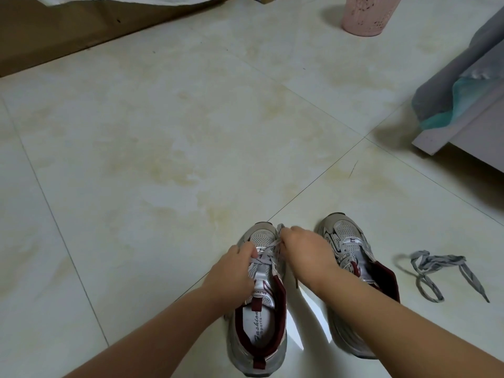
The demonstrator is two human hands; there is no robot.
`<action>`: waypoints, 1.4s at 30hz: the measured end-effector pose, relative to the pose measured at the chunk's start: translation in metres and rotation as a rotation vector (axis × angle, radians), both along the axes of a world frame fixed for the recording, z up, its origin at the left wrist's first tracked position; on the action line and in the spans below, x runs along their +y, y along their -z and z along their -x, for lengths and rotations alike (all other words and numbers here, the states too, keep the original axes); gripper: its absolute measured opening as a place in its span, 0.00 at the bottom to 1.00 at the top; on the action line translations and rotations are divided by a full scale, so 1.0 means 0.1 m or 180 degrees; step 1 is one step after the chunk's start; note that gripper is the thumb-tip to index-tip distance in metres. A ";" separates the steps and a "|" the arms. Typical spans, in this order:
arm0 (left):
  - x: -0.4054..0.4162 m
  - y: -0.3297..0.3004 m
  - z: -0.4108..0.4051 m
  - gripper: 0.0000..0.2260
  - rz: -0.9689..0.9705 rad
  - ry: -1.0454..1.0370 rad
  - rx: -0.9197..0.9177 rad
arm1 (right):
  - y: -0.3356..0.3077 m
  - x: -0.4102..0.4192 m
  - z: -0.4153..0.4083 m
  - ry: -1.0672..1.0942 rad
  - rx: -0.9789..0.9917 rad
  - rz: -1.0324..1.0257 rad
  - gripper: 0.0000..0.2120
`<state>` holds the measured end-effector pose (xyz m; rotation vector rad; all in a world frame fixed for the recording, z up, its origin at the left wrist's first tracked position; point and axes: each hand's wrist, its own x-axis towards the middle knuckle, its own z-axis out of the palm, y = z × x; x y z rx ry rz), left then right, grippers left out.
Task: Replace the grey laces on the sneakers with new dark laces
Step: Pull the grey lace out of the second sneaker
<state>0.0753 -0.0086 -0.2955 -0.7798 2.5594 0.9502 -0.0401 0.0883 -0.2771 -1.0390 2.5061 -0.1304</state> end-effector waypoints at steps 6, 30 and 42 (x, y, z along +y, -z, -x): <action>0.02 -0.01 0.02 0.14 0.0100 -0.0035 -0.0015 | 0.06 0.00 -0.09 0.1038 -0.1429 0.0104 0.16; 0.02 0.02 0.00 0.13 0.0048 -0.0234 -0.0041 | 0.09 0.09 0.10 0.1741 -0.1710 0.0488 0.15; 0.01 0.05 0.00 0.13 0.0032 -0.0236 0.0001 | 0.20 0.13 0.16 0.2262 -0.1230 0.1697 0.13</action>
